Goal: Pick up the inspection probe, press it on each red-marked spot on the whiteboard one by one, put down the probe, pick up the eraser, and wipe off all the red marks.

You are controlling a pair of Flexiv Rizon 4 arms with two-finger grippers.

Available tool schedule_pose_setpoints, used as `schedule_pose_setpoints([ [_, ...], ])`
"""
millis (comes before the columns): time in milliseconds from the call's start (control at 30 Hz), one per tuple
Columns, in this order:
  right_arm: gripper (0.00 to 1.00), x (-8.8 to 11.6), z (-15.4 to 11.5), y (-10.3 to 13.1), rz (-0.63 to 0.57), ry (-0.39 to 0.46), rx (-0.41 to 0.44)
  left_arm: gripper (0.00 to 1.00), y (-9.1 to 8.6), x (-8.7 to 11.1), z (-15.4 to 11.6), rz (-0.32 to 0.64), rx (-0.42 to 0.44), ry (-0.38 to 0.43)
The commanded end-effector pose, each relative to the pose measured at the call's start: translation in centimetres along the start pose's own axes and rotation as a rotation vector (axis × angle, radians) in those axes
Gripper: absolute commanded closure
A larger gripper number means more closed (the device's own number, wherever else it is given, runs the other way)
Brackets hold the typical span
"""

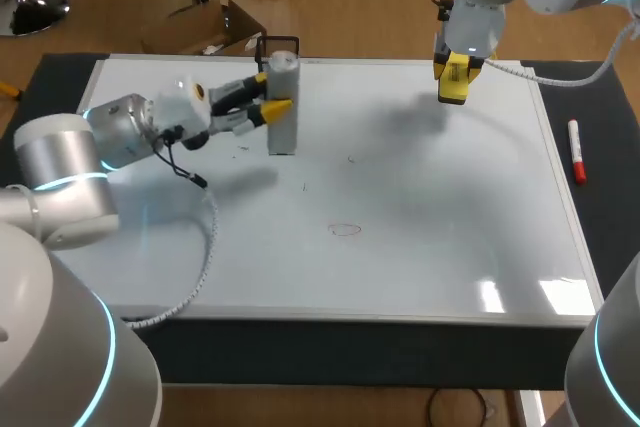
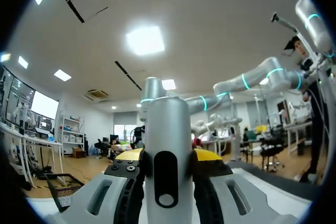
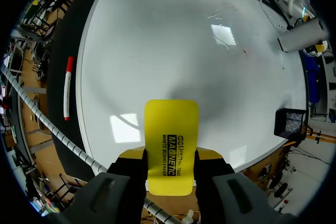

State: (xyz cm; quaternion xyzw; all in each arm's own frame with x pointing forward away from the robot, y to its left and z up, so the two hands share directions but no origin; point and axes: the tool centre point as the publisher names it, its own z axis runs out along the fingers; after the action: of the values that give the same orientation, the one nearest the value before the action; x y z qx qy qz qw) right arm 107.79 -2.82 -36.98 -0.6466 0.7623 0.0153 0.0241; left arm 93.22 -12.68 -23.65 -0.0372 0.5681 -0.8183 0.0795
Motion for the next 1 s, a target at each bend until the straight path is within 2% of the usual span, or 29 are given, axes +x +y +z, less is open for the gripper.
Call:
schedule_pose_setpoints([
  [33,1.0,0.0,-0.1,-0.1,-0.002,0.003,0.0,1.0,-0.3,-2.3,-2.0,-0.004,0.007,-0.019],
  [233,1.0,0.0,-0.1,-0.1,-0.002,0.003,0.0,1.0,-0.5,-5.5,-4.9,-0.012,0.023,-0.077],
  [433,1.0,0.0,-0.1,-0.1,-0.002,0.003,0.0,1.0,-0.4,-7.2,-6.7,-0.015,0.024,-0.092],
  [1000,1.0,0.0,-0.1,-0.1,-0.002,0.003,0.0,1.0,-0.8,-7.8,-7.5,-0.013,0.023,-0.085],
])
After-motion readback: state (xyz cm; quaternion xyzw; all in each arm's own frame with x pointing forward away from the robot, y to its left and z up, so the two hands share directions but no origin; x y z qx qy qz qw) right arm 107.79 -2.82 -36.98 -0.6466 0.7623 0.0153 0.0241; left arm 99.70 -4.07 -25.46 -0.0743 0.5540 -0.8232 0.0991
